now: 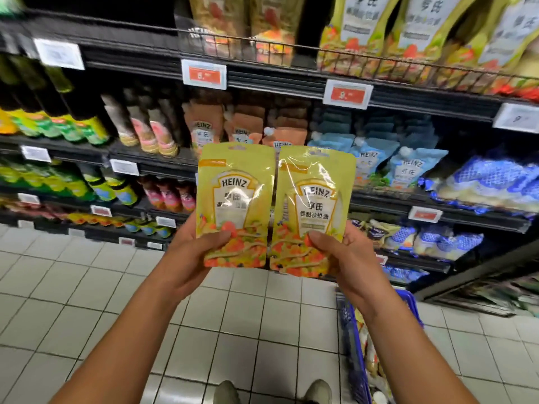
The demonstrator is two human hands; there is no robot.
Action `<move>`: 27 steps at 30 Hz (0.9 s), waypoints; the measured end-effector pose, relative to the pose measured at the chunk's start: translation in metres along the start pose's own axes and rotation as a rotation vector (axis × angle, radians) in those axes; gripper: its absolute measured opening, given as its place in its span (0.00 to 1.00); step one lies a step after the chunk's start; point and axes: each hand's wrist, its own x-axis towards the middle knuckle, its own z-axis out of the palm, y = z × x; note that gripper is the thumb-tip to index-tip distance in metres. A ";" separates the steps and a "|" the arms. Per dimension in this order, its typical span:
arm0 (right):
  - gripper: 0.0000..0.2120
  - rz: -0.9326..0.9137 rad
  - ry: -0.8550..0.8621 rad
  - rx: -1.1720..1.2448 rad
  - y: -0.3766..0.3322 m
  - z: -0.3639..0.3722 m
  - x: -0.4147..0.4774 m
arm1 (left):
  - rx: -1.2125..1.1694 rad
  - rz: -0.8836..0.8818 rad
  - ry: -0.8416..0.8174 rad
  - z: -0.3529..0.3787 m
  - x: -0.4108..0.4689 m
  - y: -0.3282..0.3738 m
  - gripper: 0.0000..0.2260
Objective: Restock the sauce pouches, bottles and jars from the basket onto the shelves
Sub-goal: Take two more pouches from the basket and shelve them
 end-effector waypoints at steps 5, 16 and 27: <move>0.16 -0.009 -0.025 0.026 -0.007 0.061 0.018 | 0.025 0.075 0.054 -0.047 -0.012 0.050 0.21; 0.19 -0.090 -0.035 -0.009 -0.049 0.115 0.068 | 0.020 0.195 0.039 -0.074 0.043 0.116 0.23; 0.16 -0.333 -0.015 -0.014 -0.144 0.109 0.146 | 0.118 0.344 -0.008 -0.014 0.154 0.211 0.18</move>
